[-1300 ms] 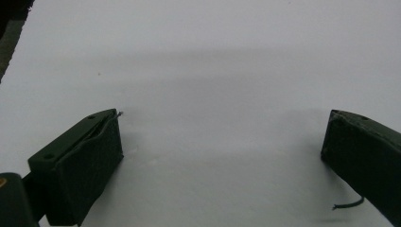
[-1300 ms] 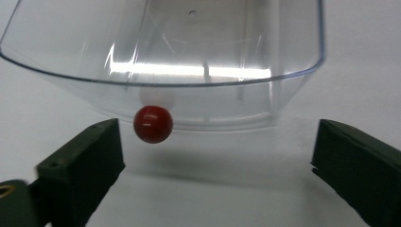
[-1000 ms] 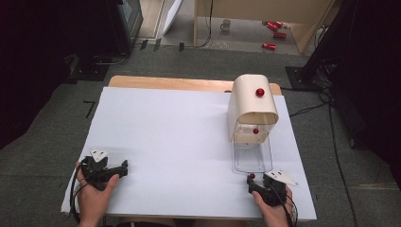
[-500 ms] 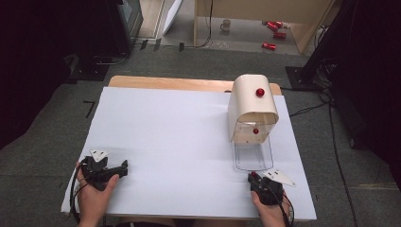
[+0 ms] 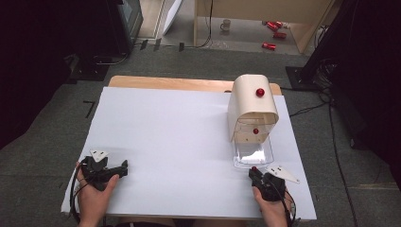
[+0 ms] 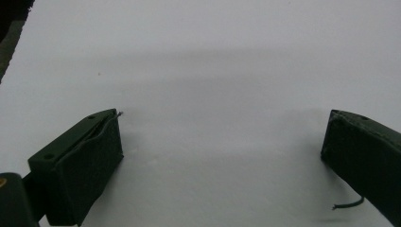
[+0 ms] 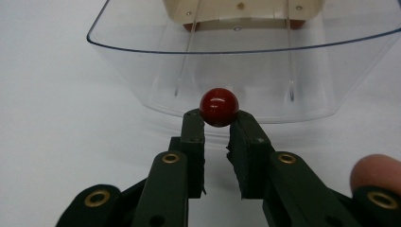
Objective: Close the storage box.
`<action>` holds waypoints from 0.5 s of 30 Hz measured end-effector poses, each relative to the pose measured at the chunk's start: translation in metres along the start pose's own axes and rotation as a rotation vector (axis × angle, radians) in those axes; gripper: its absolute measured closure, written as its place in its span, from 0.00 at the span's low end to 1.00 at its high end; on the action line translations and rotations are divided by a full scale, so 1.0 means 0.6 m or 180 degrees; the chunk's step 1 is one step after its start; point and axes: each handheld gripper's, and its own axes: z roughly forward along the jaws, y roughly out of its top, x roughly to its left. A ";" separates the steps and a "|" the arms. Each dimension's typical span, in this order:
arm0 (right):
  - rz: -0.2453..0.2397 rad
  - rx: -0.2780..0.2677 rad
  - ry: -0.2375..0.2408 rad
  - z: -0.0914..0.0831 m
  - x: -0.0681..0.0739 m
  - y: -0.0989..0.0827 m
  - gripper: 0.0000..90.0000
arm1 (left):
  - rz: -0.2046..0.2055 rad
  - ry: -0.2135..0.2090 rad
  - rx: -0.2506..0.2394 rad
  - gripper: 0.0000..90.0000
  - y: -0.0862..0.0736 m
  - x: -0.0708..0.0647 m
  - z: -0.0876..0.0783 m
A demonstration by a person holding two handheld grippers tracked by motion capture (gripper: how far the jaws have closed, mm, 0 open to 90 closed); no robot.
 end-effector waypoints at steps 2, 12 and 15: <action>-0.0022 -0.0023 0.0024 0.001 -0.001 0.005 0.86 | 0.0003 -0.0001 0.0002 0.00 0.000 0.000 0.000; -0.0049 -0.0033 0.0036 0.012 -0.003 0.028 0.87 | 0.0003 -0.0001 0.0001 0.00 0.000 0.000 0.000; -0.0048 -0.0027 0.0031 0.016 -0.002 0.035 0.87 | 0.0000 0.0000 0.0000 0.00 0.000 0.000 0.000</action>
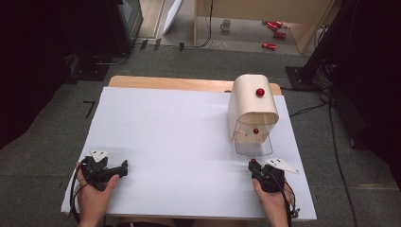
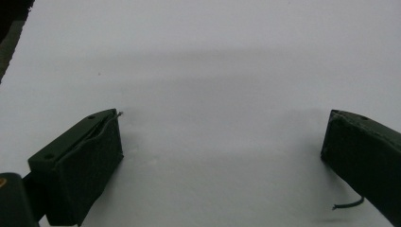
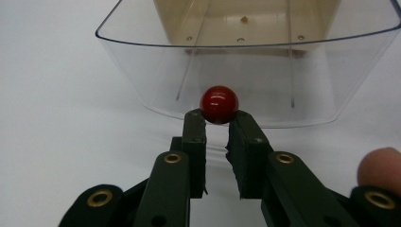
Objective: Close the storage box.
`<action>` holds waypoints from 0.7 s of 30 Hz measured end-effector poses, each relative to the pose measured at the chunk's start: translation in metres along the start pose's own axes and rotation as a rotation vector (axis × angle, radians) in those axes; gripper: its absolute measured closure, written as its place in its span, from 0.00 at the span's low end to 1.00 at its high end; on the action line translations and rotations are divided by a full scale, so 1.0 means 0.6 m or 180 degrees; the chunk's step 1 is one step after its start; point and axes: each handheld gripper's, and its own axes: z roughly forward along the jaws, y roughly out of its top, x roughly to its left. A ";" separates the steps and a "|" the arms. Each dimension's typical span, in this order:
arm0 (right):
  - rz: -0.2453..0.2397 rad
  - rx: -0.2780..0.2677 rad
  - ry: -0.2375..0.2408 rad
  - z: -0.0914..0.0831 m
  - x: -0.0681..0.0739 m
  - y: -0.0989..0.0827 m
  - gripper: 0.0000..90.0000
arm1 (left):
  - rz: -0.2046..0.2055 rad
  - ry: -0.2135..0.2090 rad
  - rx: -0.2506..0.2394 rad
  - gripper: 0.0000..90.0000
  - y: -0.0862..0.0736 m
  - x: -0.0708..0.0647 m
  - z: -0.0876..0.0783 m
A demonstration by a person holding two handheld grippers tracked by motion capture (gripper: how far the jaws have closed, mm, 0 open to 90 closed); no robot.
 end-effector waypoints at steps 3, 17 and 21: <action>0.0018 -0.0007 -0.0004 0.005 0.001 0.006 0.87 | 0.0003 -0.0001 0.0002 0.00 0.000 0.000 0.000; 0.0041 0.0001 -0.0046 0.032 0.003 0.028 0.87 | 0.0004 -0.0001 0.0003 0.00 0.000 0.000 0.000; 0.0060 -0.0003 -0.0070 0.042 0.002 0.032 0.88 | 0.0003 -0.0001 0.0002 0.00 0.000 0.000 0.000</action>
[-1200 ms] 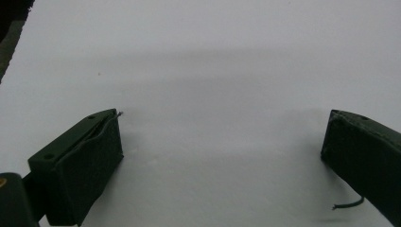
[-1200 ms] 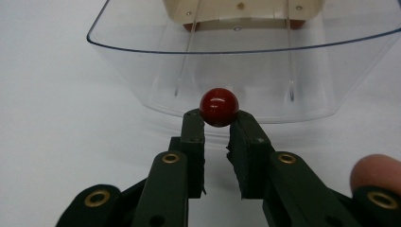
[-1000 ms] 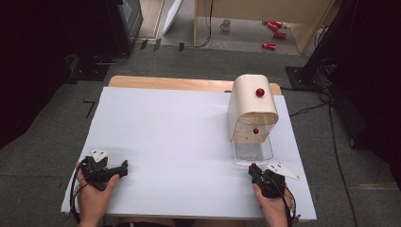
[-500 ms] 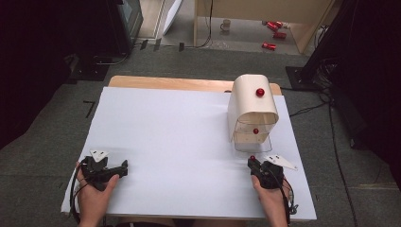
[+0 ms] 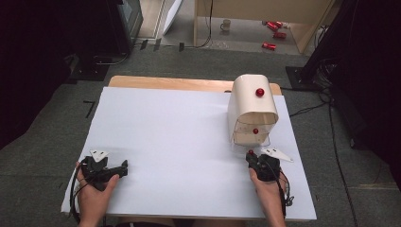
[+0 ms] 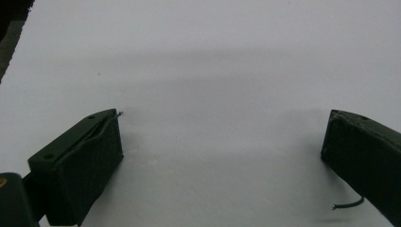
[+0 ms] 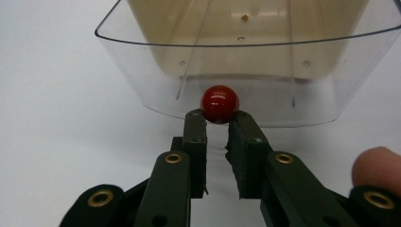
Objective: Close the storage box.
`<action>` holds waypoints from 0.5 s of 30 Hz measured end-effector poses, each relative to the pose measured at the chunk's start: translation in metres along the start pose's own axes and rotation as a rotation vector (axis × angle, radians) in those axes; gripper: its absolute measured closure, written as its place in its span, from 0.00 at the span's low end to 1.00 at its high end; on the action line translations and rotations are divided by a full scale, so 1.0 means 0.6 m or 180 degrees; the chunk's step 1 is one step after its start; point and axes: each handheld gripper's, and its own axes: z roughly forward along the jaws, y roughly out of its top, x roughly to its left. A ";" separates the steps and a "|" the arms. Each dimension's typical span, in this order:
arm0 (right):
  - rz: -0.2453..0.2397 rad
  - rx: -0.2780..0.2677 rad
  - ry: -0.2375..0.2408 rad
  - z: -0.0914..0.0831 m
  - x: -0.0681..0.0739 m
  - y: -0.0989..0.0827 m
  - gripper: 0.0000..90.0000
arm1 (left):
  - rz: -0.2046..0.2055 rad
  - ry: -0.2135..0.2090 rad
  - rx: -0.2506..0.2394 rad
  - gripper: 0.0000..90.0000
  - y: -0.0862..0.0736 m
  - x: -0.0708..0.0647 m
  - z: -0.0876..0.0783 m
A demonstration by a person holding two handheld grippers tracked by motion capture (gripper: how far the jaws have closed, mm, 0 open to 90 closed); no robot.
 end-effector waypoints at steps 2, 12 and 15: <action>0.0017 0.0002 -0.0012 0.004 0.000 0.001 0.88 | 0.0000 0.0000 0.0001 0.00 0.000 0.000 0.000; 0.0051 -0.0016 -0.0066 0.021 0.000 0.009 0.88 | 0.0002 0.0000 0.0002 0.00 0.000 0.000 0.000; 0.0065 -0.0023 -0.0078 0.025 0.001 0.011 0.88 | 0.0000 0.0000 0.0001 0.00 0.000 0.000 0.000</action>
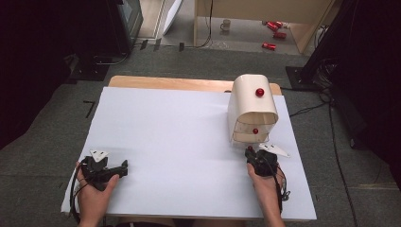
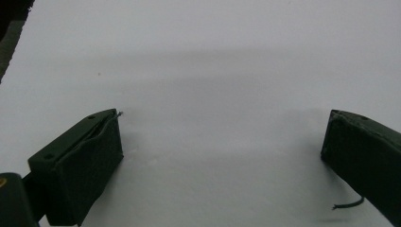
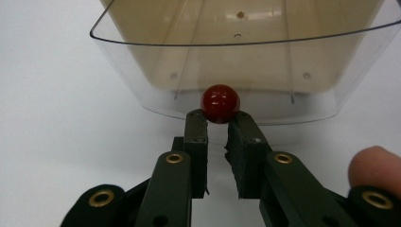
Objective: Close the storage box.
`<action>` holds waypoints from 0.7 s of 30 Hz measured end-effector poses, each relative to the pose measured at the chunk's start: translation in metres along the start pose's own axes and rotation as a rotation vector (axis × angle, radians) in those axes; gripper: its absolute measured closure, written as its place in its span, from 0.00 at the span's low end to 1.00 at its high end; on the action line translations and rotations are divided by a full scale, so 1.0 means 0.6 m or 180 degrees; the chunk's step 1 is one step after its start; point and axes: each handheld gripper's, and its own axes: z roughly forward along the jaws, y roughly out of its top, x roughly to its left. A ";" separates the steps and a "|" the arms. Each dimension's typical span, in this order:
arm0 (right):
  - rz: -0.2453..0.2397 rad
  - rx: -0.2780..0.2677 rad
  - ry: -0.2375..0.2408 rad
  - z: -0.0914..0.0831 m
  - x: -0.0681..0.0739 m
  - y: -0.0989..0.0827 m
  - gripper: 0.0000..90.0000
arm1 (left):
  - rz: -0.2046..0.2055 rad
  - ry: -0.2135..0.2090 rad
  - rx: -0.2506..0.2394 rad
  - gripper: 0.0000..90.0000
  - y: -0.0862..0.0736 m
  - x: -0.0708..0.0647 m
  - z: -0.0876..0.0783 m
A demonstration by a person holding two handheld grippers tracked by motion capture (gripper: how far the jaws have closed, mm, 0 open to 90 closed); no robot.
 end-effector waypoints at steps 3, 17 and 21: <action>-0.0006 0.0009 -0.0014 0.007 0.000 0.005 0.89 | 0.0000 0.0000 0.0000 0.00 0.000 0.000 0.000; -0.0012 0.0007 0.0064 0.033 0.011 0.013 0.90 | 0.0000 0.0000 0.0000 0.00 0.000 0.000 0.000; -0.0030 0.0005 0.0061 0.032 0.009 0.012 0.87 | 0.0000 0.0000 0.0000 0.00 0.000 0.000 0.000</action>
